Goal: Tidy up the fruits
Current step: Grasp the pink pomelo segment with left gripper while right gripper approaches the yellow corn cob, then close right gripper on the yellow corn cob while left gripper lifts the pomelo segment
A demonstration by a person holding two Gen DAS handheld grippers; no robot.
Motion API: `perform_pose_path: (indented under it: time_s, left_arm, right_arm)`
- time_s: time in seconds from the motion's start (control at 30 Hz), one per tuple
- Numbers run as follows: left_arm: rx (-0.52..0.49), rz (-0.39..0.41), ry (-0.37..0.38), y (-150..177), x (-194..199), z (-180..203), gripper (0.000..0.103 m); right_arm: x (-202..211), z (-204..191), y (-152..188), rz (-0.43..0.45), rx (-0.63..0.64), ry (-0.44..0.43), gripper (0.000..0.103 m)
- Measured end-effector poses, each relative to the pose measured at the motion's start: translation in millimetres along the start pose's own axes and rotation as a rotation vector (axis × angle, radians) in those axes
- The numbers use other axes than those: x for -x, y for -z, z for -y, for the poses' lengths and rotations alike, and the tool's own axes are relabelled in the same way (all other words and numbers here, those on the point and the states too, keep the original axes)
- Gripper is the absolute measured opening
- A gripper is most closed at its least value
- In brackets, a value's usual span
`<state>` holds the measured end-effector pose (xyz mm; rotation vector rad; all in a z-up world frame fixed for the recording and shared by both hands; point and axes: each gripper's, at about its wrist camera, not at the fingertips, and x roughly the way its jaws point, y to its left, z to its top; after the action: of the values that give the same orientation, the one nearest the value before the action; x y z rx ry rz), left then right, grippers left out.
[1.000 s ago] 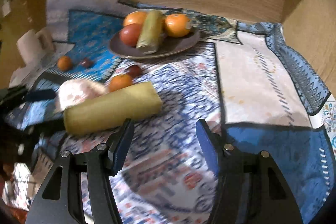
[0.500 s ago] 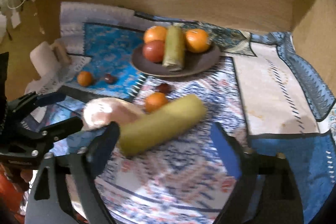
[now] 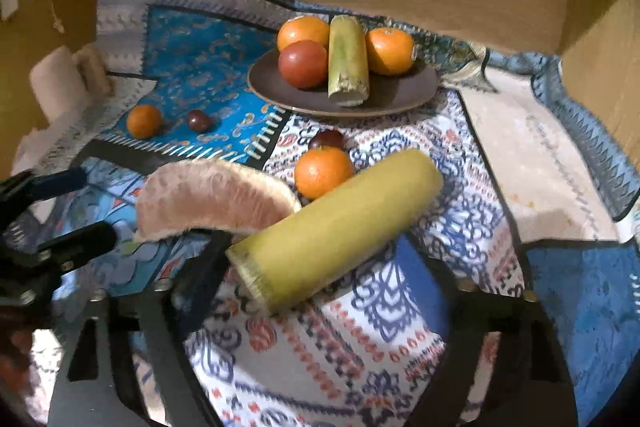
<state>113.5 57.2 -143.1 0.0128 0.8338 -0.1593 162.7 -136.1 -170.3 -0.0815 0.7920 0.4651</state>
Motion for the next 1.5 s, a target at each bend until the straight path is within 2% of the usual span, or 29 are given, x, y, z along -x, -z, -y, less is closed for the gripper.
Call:
perform_pose_path:
  time_s: [0.1, 0.23, 0.37, 0.47, 0.67, 0.73, 0.77, 0.8, 0.93, 1.03, 1.2, 1.3, 1.5]
  left_arm:
    - [-0.019, -0.037, 0.060, -8, -12, 8, 0.089]
    - [-0.086, -0.059, 0.052, -21, -26, 25, 0.089]
    - [-0.132, -0.095, 0.054, -31, -40, 36, 0.089]
    - [-0.153, -0.134, 0.058, -37, -56, 37, 0.090]
    - [-0.174, -0.131, 0.078, -43, -63, 42, 0.089]
    - [-0.172, -0.125, 0.092, -44, -63, 43, 0.078]
    - [-0.175, -0.123, 0.099, -45, -63, 45, 0.074]
    - [-0.181, -0.123, 0.110, -46, -61, 46, 0.064]
    - [-0.168, -0.117, 0.117, -44, -56, 43, 0.052]
    - [-0.130, -0.117, 0.113, -42, -51, 33, 0.048]
    - [-0.107, -0.141, 0.126, -42, -49, 22, 0.048]
    - [-0.135, -0.151, 0.117, -45, -54, 28, 0.050]
    - [-0.169, -0.145, 0.121, -52, -68, 35, 0.055]
  right_arm:
    - [8, 6, 4, -0.011, 0.034, 0.012, 0.053]
    - [19, 26, 9, -0.027, 0.027, 0.016, 0.041]
    - [29, 48, 14, -0.017, 0.012, 0.091, 0.033]
    - [37, 68, 14, -0.014, -0.019, 0.112, 0.031]
    - [51, 69, -1, 0.026, 0.018, 0.095, 0.033]
    - [49, 64, -10, 0.041, 0.052, 0.099, 0.043]
    - [46, 64, -14, 0.045, 0.067, 0.101, 0.052]
    - [42, 62, -17, 0.043, 0.079, 0.099, 0.055]
    - [14, 61, -29, -0.032, 0.099, 0.033, 0.055]
    - [-11, 59, -35, -0.103, 0.121, 0.009, 0.055]
    - [-28, 63, -41, -0.144, 0.107, -0.008, 0.053]
    - [-30, 65, -45, -0.151, 0.091, -0.047, 0.037]
    - [-23, 64, -47, -0.120, 0.089, -0.033, 0.036]
